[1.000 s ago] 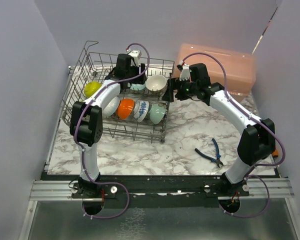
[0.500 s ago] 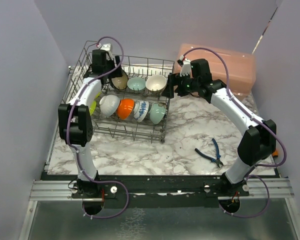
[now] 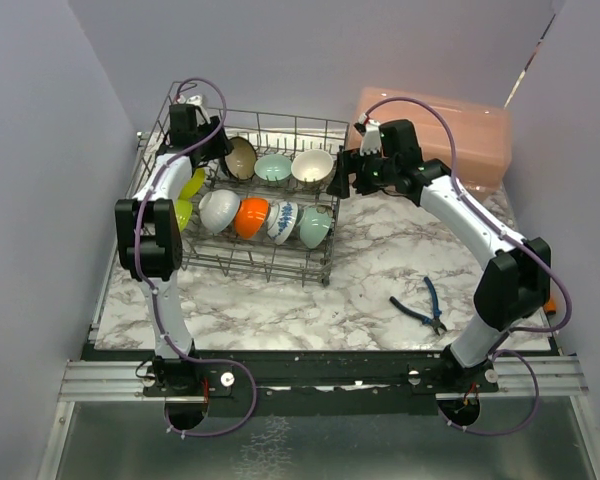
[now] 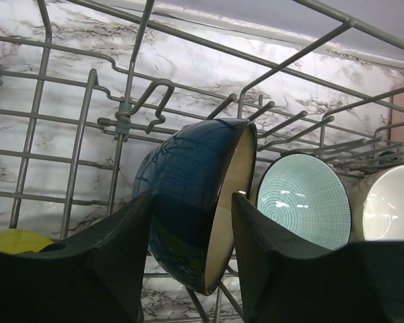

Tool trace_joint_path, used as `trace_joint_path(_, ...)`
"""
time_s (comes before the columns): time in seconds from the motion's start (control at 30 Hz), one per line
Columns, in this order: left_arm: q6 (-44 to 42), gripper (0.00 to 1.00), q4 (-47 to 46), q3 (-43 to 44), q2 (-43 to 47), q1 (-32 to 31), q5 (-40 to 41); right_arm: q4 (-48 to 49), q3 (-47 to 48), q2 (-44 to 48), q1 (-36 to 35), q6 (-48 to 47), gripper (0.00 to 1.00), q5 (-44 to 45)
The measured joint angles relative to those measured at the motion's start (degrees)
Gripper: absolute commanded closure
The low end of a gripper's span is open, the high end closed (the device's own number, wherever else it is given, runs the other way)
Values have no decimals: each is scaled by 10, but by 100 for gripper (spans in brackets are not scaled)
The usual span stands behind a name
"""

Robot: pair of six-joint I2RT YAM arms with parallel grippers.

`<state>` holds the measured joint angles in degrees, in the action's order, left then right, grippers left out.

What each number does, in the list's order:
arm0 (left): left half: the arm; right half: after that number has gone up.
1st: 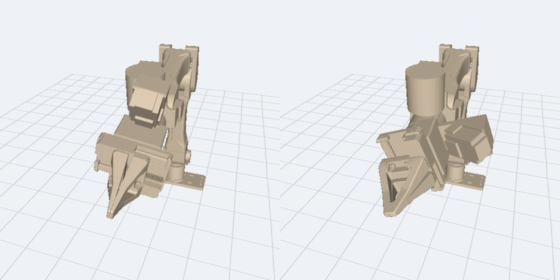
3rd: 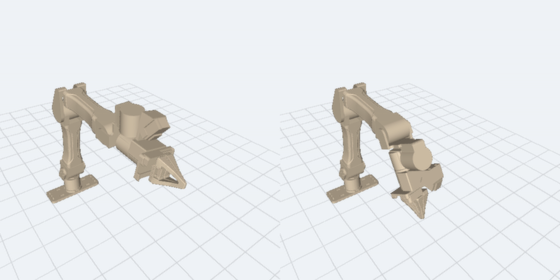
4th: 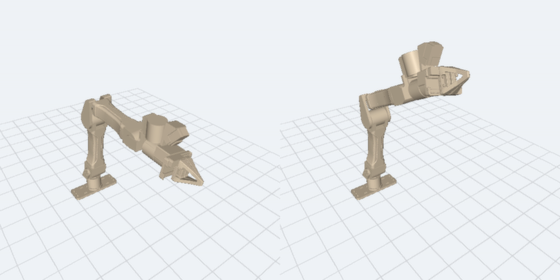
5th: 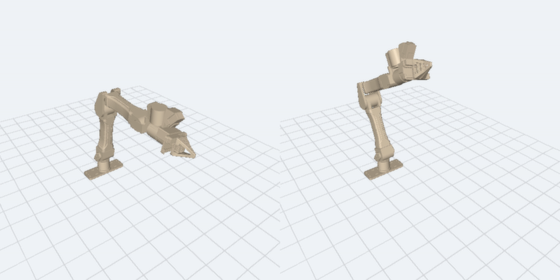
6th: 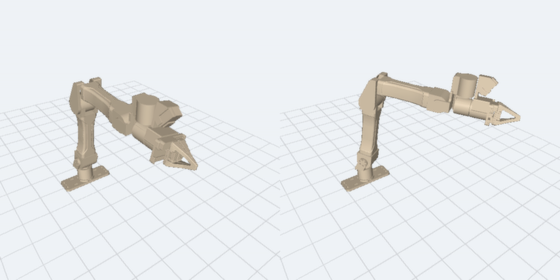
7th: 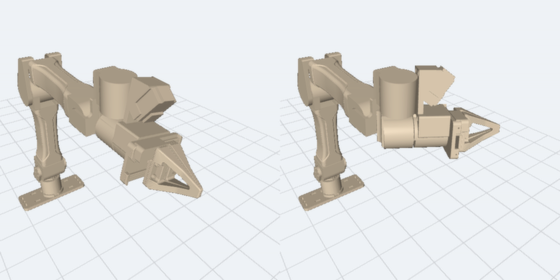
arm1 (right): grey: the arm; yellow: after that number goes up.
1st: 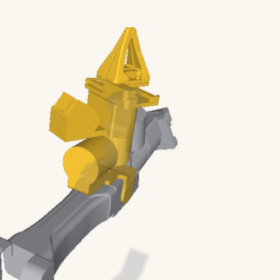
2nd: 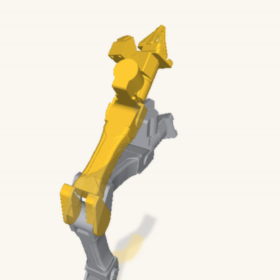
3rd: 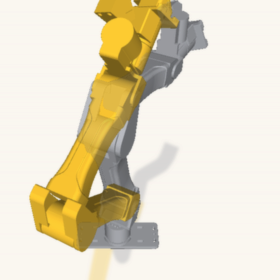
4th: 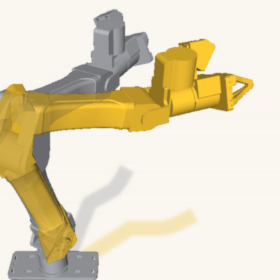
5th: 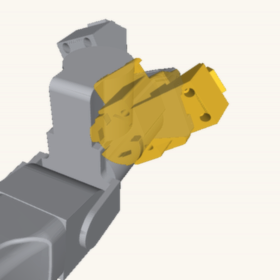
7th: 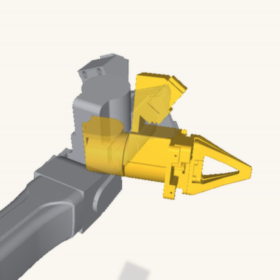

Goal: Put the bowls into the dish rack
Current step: Adjust the bowl in the dish rack.

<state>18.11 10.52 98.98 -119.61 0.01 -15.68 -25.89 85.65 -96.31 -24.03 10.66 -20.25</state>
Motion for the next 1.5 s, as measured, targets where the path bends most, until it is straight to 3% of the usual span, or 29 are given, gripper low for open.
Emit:
trace_joint_path(0.3, -20, 57, -13, -12, 27, -34, 28, -20, 0, -57, 0, -5, 29, 12)
trace_joint_path(0.63, -22, 53, -14, -26, 21, -163, -10, -35, 2, -72, 0, -6, 30, 2)
trace_joint_path(0.97, -43, 34, 19, -34, 9, -147, -5, -40, 10, -71, 0, -12, 24, 0)
trace_joint_path(1.37, -66, 25, 29, -32, 90, -144, 5, -41, 93, -64, -4, -39, 24, 16)
trace_joint_path(1.5, -70, 21, 29, -32, 119, -138, 21, -39, 153, -82, -10, -50, 28, 21)
